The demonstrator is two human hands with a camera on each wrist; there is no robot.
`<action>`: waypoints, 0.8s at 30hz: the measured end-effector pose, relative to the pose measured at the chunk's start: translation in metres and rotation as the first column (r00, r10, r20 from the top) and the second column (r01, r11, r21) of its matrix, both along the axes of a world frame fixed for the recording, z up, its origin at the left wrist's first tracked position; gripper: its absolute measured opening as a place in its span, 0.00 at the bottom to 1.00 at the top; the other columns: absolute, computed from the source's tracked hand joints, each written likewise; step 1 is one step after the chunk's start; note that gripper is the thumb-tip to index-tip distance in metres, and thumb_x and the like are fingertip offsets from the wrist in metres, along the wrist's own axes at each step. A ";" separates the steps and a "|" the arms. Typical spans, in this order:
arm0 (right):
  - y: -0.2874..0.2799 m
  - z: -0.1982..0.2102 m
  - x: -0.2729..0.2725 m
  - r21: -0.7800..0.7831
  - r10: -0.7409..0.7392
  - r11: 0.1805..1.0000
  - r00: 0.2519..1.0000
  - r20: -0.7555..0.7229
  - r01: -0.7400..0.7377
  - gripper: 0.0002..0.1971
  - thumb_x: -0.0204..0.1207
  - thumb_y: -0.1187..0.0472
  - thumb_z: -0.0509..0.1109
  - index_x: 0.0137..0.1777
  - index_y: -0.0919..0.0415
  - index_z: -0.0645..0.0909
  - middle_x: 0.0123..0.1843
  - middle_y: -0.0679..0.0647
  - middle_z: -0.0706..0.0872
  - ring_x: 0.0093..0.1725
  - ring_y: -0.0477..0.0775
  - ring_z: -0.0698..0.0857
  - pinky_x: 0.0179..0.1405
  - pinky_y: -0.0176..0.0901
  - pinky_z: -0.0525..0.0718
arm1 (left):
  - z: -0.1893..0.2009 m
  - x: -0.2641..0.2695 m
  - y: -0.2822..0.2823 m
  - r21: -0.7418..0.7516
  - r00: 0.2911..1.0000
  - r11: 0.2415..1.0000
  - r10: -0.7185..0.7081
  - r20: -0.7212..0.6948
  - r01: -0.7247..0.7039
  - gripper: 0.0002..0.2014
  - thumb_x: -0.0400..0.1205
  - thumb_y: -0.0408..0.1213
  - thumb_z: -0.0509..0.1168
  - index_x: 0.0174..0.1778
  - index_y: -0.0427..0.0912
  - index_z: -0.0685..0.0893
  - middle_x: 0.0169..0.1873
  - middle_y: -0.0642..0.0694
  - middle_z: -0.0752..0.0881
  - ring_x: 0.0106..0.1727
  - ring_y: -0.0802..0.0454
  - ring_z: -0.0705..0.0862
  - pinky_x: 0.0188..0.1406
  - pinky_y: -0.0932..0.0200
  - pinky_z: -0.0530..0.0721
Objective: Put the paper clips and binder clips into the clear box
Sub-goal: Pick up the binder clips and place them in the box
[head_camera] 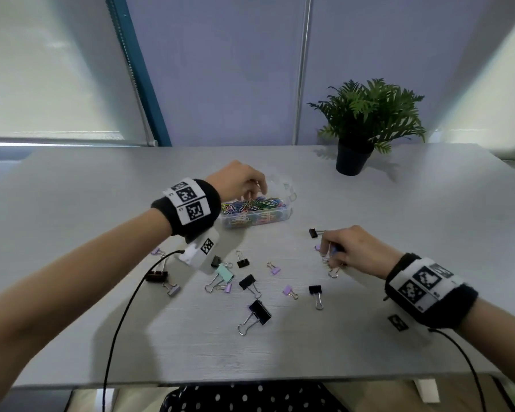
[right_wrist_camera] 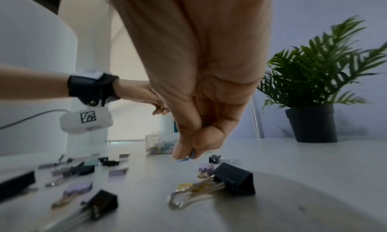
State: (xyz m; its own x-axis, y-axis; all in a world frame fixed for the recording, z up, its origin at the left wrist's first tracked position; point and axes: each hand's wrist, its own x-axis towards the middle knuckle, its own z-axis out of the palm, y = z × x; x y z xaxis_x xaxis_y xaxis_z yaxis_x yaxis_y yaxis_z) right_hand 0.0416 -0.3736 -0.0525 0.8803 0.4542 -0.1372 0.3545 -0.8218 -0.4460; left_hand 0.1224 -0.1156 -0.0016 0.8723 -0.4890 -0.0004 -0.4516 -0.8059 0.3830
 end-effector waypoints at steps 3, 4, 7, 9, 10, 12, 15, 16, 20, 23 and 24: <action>0.012 -0.008 0.004 -0.108 0.046 0.993 0.999 0.006 -0.045 0.08 0.72 0.75 0.63 0.39 0.62 0.76 0.33 0.49 0.75 0.34 0.51 0.80 0.36 0.37 0.77 | -0.004 0.016 0.019 0.117 0.993 0.986 0.121 0.009 -0.121 0.15 0.78 0.20 0.54 0.49 0.34 0.86 0.39 0.41 0.86 0.29 0.56 0.79 0.28 0.68 0.77; 0.015 -0.010 0.005 -0.160 0.068 0.985 0.998 0.014 -0.065 0.09 0.72 0.75 0.62 0.38 0.60 0.73 0.35 0.50 0.75 0.35 0.52 0.78 0.38 0.41 0.78 | -0.007 0.018 0.024 0.153 0.990 0.979 0.140 -0.010 -0.137 0.15 0.78 0.20 0.55 0.50 0.33 0.86 0.39 0.42 0.86 0.30 0.55 0.80 0.28 0.68 0.77; 0.017 -0.014 0.003 -0.251 0.112 0.963 0.992 0.052 -0.096 0.09 0.73 0.73 0.60 0.40 0.58 0.68 0.41 0.53 0.74 0.39 0.54 0.73 0.45 0.48 0.78 | -0.013 0.019 0.033 0.223 0.988 0.967 0.141 -0.061 -0.124 0.12 0.79 0.23 0.59 0.52 0.34 0.86 0.43 0.41 0.88 0.34 0.55 0.80 0.34 0.66 0.78; 0.016 -0.016 0.004 -0.307 0.131 0.945 0.990 0.055 -0.108 0.08 0.74 0.70 0.61 0.41 0.56 0.68 0.45 0.55 0.76 0.43 0.56 0.75 0.43 0.46 0.75 | -0.012 0.017 0.036 0.232 0.989 0.965 0.135 -0.055 -0.118 0.11 0.80 0.26 0.61 0.55 0.37 0.85 0.50 0.41 0.89 0.43 0.51 0.82 0.46 0.63 0.76; 0.015 -0.017 0.006 -0.339 0.135 0.934 0.990 0.052 -0.110 0.08 0.74 0.69 0.62 0.41 0.55 0.68 0.48 0.56 0.78 0.47 0.57 0.77 0.41 0.44 0.71 | -0.011 0.016 0.038 0.223 0.990 0.967 0.133 -0.041 -0.121 0.11 0.81 0.28 0.62 0.57 0.37 0.84 0.53 0.41 0.88 0.48 0.50 0.83 0.50 0.63 0.75; 0.013 -0.020 0.009 -0.356 0.139 0.927 0.990 0.027 -0.120 0.07 0.73 0.67 0.62 0.41 0.55 0.69 0.50 0.54 0.78 0.54 0.57 0.78 0.42 0.42 0.69 | -0.008 0.015 0.044 0.184 0.989 0.972 0.148 -0.010 -0.143 0.11 0.81 0.29 0.63 0.58 0.38 0.84 0.56 0.42 0.87 0.54 0.49 0.83 0.55 0.61 0.74; 0.010 -0.022 0.010 -0.342 0.197 0.922 0.980 0.016 -0.180 0.06 0.73 0.67 0.61 0.41 0.55 0.70 0.50 0.55 0.78 0.54 0.58 0.78 0.49 0.45 0.74 | -0.007 0.012 0.061 0.097 0.965 0.960 0.262 0.027 -0.263 0.13 0.81 0.34 0.65 0.61 0.37 0.81 0.57 0.39 0.87 0.55 0.44 0.83 0.55 0.57 0.76; 0.010 -0.022 0.010 -0.346 0.221 0.916 0.975 0.021 -0.201 0.05 0.74 0.67 0.60 0.42 0.56 0.72 0.51 0.56 0.79 0.54 0.59 0.79 0.50 0.46 0.74 | -0.009 0.011 0.068 0.066 0.945 0.943 0.327 0.013 -0.327 0.15 0.81 0.36 0.65 0.62 0.36 0.80 0.56 0.38 0.86 0.53 0.43 0.84 0.51 0.58 0.77; 0.012 -0.021 0.007 -0.359 0.291 0.894 0.957 0.005 -0.270 0.05 0.76 0.66 0.60 0.42 0.55 0.69 0.52 0.58 0.80 0.53 0.59 0.79 0.52 0.47 0.76 | -0.023 0.002 0.083 -0.051 0.831 0.859 0.476 -0.289 -0.510 0.26 0.81 0.43 0.65 0.70 0.31 0.69 0.46 0.35 0.87 0.34 0.47 0.83 0.30 0.61 0.81; 0.015 -0.016 0.008 -0.321 0.322 0.895 0.947 -0.013 -0.309 0.07 0.73 0.68 0.60 0.40 0.56 0.68 0.44 0.53 0.80 0.43 0.53 0.75 0.44 0.41 0.74 | -0.033 -0.002 0.079 -0.041 0.774 0.849 0.459 -0.436 -0.527 0.34 0.82 0.50 0.62 0.76 0.31 0.61 0.44 0.35 0.87 0.32 0.47 0.84 0.30 0.59 0.83; 0.015 -0.016 0.009 -0.303 0.317 0.901 0.948 -0.028 -0.310 0.07 0.71 0.69 0.61 0.40 0.56 0.68 0.39 0.48 0.77 0.39 0.50 0.73 0.39 0.37 0.72 | -0.035 -0.002 0.075 -0.041 0.765 0.850 0.451 -0.459 -0.526 0.35 0.82 0.51 0.62 0.77 0.31 0.59 0.44 0.35 0.87 0.31 0.48 0.83 0.29 0.59 0.82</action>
